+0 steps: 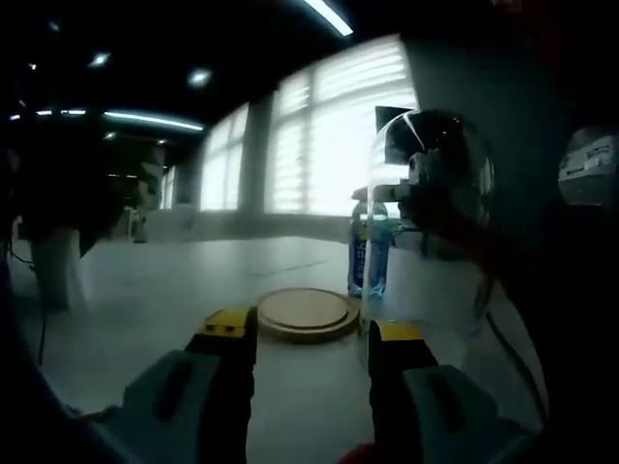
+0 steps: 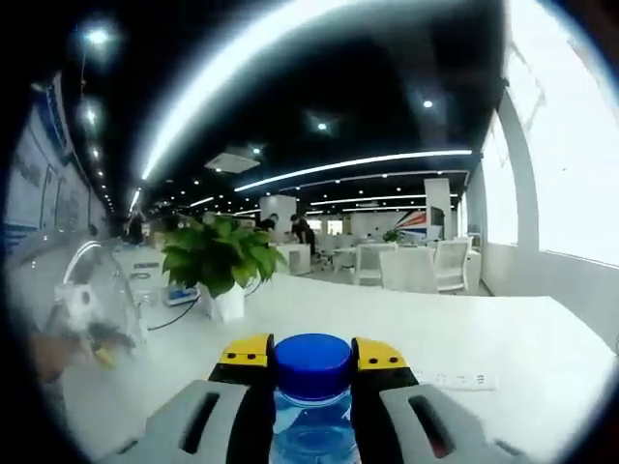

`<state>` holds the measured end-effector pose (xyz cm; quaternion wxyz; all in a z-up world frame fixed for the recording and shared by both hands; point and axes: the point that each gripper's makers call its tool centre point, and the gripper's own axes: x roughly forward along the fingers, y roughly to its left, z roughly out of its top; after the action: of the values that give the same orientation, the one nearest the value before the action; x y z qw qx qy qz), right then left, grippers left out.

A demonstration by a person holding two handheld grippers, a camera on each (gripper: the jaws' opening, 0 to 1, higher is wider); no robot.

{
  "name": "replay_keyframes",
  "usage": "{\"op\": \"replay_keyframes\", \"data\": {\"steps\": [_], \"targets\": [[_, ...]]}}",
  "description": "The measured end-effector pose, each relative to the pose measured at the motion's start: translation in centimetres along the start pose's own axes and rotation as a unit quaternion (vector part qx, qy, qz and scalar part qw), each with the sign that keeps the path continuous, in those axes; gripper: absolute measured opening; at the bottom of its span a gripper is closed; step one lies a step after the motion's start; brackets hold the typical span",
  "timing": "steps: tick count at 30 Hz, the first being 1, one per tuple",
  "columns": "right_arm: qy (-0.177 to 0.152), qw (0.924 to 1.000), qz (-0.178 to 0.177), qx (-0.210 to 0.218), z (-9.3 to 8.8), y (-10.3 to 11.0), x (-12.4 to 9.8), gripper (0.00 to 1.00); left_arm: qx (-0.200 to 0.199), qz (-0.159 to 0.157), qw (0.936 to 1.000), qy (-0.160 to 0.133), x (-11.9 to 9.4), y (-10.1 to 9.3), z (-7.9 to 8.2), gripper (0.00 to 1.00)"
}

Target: Open the cover put in the Mizone put the cover back on

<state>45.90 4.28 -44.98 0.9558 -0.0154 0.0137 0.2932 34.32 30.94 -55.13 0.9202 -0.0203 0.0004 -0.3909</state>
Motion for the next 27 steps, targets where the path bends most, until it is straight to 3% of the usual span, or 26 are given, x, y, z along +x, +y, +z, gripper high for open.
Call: {"op": "replay_keyframes", "data": {"steps": [12,27], "targets": [[0.006,0.9999,0.004,0.008,0.0,-0.2,0.4,0.23,-0.001,0.003,1.0,-0.001,0.0,0.2,0.0,0.38],[0.017,0.9994,0.03,-0.002,0.5,1.2,1.7,0.23,0.003,0.007,1.0,0.004,0.0,0.3,-0.2,0.38]]}}
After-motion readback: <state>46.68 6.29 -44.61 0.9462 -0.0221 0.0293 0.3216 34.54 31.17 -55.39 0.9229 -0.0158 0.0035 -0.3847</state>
